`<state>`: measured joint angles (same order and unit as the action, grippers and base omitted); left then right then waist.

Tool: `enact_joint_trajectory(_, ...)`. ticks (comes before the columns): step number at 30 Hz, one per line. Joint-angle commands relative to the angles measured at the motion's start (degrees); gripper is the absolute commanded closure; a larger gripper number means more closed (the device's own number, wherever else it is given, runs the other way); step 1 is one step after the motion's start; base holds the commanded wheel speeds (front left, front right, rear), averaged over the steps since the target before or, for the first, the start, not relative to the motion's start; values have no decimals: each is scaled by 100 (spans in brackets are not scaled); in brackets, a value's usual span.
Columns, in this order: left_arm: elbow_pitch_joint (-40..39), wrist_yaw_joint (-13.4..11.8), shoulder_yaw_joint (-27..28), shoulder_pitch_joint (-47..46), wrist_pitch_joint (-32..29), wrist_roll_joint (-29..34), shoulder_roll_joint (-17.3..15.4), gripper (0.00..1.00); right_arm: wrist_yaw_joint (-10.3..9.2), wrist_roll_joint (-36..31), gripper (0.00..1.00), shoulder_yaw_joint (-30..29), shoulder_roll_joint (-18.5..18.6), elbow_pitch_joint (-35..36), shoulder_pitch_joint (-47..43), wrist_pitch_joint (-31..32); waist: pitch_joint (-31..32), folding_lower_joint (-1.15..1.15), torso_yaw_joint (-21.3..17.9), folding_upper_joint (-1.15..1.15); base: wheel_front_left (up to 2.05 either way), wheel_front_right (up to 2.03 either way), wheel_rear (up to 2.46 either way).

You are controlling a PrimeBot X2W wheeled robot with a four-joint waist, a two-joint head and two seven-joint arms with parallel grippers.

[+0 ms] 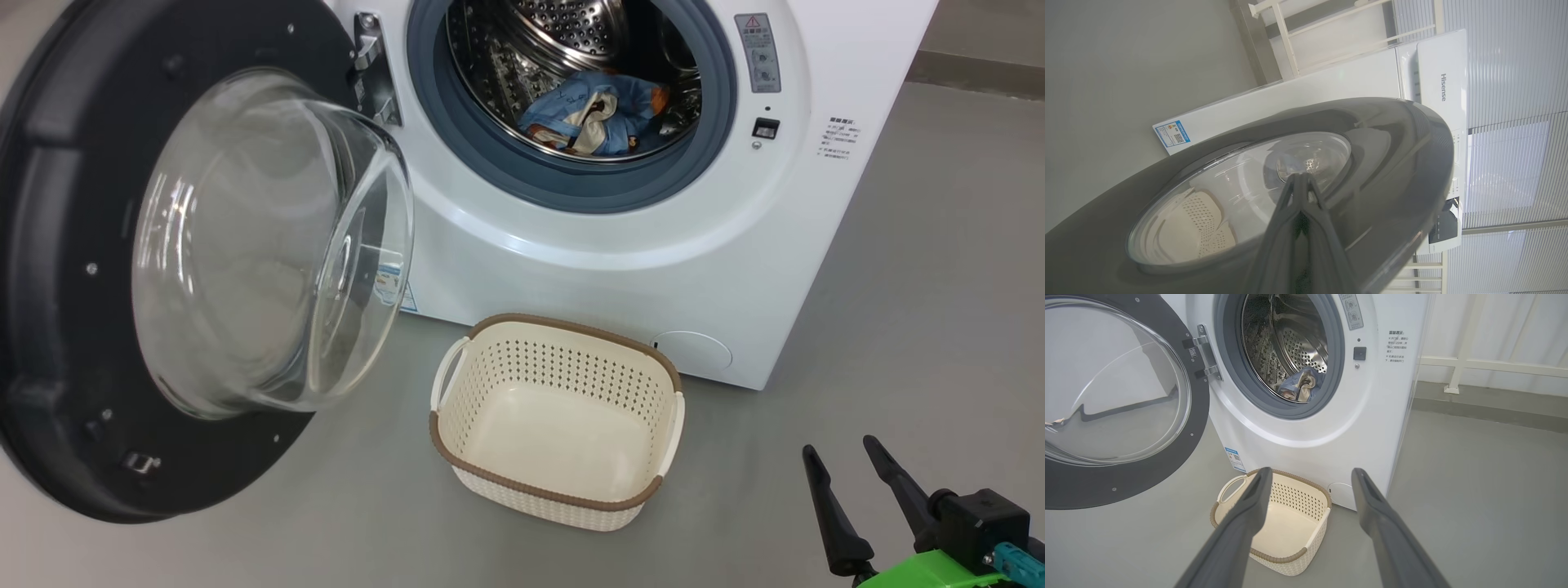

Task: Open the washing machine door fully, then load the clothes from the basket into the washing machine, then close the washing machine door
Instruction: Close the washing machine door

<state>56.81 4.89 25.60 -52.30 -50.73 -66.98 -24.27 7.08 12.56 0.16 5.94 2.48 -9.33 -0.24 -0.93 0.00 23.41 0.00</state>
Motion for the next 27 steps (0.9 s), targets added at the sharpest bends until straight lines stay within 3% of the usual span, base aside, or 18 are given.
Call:
enact_joint_trajectory(1, -237, 56, 74, 92, -189, -152, -140, 100, 41, -37, 0, 100, 119, 165, 194, -8, -7, 0, 10, 0, 0, 0, 0)
enact_joint_trajectory(9, -1089, 48, 153, 402, -972, -585, 204, 100, 41, -26, 0, 79, 117, 201, 173, 24, -27, 0, 78, 0, 0, 0, 0)
enact_joint_trajectory(21, -2820, -355, 5, 1111, -1814, -1011, 1012, 100, 41, -24, 0, 111, 112, 227, 216, 40, -54, 0, 8, 0, 0, 0, 0)
enact_joint_trajectory(27, -3337, -510, -23, 1364, -1924, -1143, 1338, 100, 41, -21, 0, 117, 111, 234, 258, 35, -100, 0, -131, 0, 0, 0, 0)
